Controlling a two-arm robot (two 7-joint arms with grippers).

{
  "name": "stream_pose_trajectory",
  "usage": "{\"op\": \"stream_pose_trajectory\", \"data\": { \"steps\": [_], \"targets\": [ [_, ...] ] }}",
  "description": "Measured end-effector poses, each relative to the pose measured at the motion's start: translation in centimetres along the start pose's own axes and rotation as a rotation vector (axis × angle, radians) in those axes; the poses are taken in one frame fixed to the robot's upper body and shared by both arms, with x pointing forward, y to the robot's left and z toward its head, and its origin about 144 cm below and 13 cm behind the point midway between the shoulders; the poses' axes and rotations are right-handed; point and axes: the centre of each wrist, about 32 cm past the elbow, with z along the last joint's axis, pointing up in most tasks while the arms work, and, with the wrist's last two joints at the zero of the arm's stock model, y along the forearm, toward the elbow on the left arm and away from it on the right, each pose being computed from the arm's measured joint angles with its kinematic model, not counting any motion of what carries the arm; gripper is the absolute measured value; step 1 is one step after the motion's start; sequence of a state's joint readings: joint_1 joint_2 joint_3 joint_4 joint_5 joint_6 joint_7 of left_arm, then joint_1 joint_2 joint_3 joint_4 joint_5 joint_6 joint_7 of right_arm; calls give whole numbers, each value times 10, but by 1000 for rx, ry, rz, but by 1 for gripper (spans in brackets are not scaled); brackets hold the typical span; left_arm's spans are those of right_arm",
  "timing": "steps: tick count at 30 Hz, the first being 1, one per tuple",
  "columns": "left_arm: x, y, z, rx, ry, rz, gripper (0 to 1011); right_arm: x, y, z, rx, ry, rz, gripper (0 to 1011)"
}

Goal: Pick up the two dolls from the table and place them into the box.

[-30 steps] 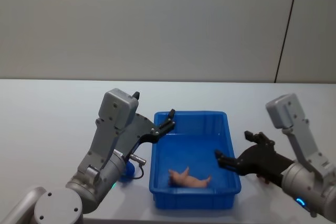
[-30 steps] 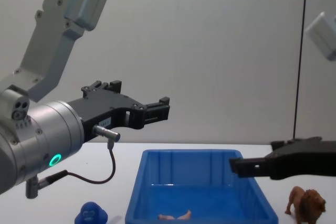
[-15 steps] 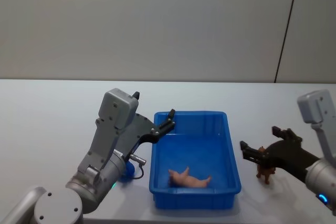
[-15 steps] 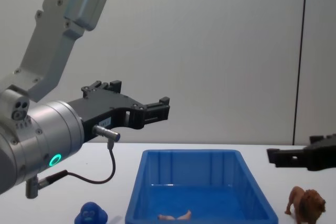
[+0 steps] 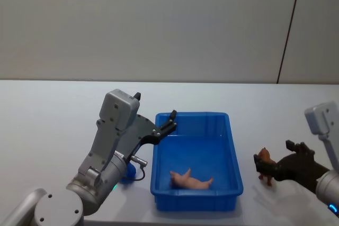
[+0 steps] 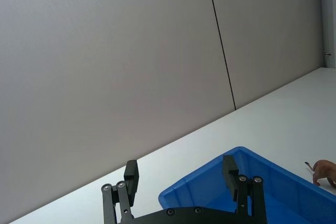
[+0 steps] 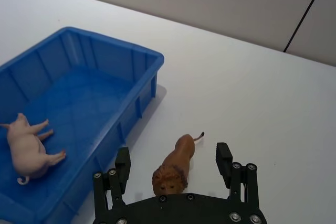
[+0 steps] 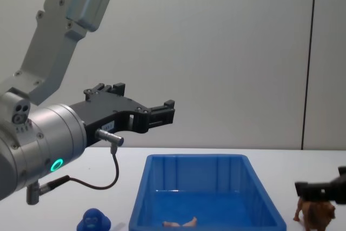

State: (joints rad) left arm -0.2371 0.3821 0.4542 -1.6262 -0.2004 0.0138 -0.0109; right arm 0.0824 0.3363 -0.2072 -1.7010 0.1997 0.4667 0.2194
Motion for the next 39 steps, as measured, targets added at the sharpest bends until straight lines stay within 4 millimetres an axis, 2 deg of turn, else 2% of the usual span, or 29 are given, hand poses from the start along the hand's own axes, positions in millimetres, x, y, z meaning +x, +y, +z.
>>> {"op": "stream_pose_trajectory", "data": {
  "steps": [14, 16, 18, 23, 24, 27, 31, 32, 34, 39],
  "targets": [
    [0, 0, 0, 0, 0, 0, 1002, -7, 11, -18, -73, -13, 2, 1001],
    [0, 0, 0, 0, 0, 0, 1002, -9, 13, -21, -85, -16, 2, 941],
    [0, 0, 0, 0, 0, 0, 1002, -9, 14, -22, -87, -16, 2, 927],
    [0, 0, 0, 0, 0, 0, 1002, -12, 17, -25, -99, -15, -7, 760],
    [0, 0, 0, 0, 0, 0, 1002, -12, 18, -26, -100, -14, -8, 760],
    [0, 0, 0, 0, 0, 0, 1002, -13, 19, -26, -95, -12, -17, 641],
    [0, 0, 0, 0, 0, 0, 1002, -13, 19, -26, -83, -7, -29, 531],
    [0, 0, 0, 0, 0, 0, 1002, -13, 19, -26, -83, -7, -29, 531],
    [0, 0, 0, 0, 0, 0, 1002, -13, 19, -25, -67, -2, -40, 436],
    [0, 0, 0, 0, 0, 0, 1002, -13, 17, -22, -30, 6, -57, 422]
  ]
}}
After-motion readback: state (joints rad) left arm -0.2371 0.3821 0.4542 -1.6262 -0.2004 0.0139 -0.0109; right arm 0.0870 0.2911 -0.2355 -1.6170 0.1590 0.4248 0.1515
